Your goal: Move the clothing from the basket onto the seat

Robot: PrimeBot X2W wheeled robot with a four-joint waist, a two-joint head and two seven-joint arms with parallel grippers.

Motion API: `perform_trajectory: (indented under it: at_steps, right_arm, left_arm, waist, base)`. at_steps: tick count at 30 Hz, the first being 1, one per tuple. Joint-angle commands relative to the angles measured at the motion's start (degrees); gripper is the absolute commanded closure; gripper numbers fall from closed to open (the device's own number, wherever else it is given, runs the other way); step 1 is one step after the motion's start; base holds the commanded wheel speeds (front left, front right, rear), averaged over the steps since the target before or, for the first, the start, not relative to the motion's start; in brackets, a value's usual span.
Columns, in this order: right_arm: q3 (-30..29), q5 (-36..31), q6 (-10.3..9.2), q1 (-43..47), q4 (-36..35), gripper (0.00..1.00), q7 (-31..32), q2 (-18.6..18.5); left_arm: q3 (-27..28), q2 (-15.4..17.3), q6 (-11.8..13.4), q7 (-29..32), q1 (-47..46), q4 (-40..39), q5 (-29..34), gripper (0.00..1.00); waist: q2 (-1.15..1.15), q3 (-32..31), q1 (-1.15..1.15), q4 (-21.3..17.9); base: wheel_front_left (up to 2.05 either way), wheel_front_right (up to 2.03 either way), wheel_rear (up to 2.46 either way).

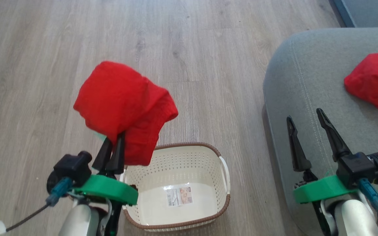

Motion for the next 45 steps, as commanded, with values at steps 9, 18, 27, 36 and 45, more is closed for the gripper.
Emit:
perform_trajectory:
  at_steps: [9, 18, 27, 36, 45]
  right_arm:
    - [6.7, 1.8, -0.01, -2.5, -5.4, 0.00, -0.3, -2.5]
    - [13.0, 2.6, -0.01, -4.3, -9.6, 0.00, -0.3, -6.0]
    - [18.3, 1.8, -0.01, -6.4, -10.9, 0.00, -0.3, -9.7]
    - [26.8, 2.2, -0.01, -9.8, -6.4, 0.00, -0.3, -16.0]
    - [34.4, 4.5, -0.01, -14.6, -1.8, 0.00, -0.3, -18.1]
  left_arm:
    - [1.6, 0.7, -6.4, -0.7, -9.2, -3.1, 6.8, 1.00]
    - [-14.9, 11.1, -7.3, -0.7, -17.2, -6.3, 10.2, 1.00]
    - [-25.9, 17.9, -7.3, -0.7, -23.0, -7.3, 8.7, 1.00]
    - [-31.6, 19.4, -7.3, -0.7, -26.1, -8.3, 8.7, 1.00]
    - [-33.1, 17.2, -7.3, -0.7, -25.7, -7.6, 6.4, 1.00]
  waist:
    - [0.00, 1.1, 0.00, -1.2]
    - [0.00, 2.8, 0.00, -2.1]
    - [0.00, 3.3, 0.00, -3.1]
    - [0.00, 3.0, 0.00, -3.2]
    - [0.00, 2.0, 0.00, -2.1]
  base:
    - [0.00, 0.00, 0.00]
    - [0.00, 0.00, 0.00]
    - [0.00, 0.00, 0.00]
    - [0.00, 0.00, 0.00]
    - [0.00, 0.00, 0.00]
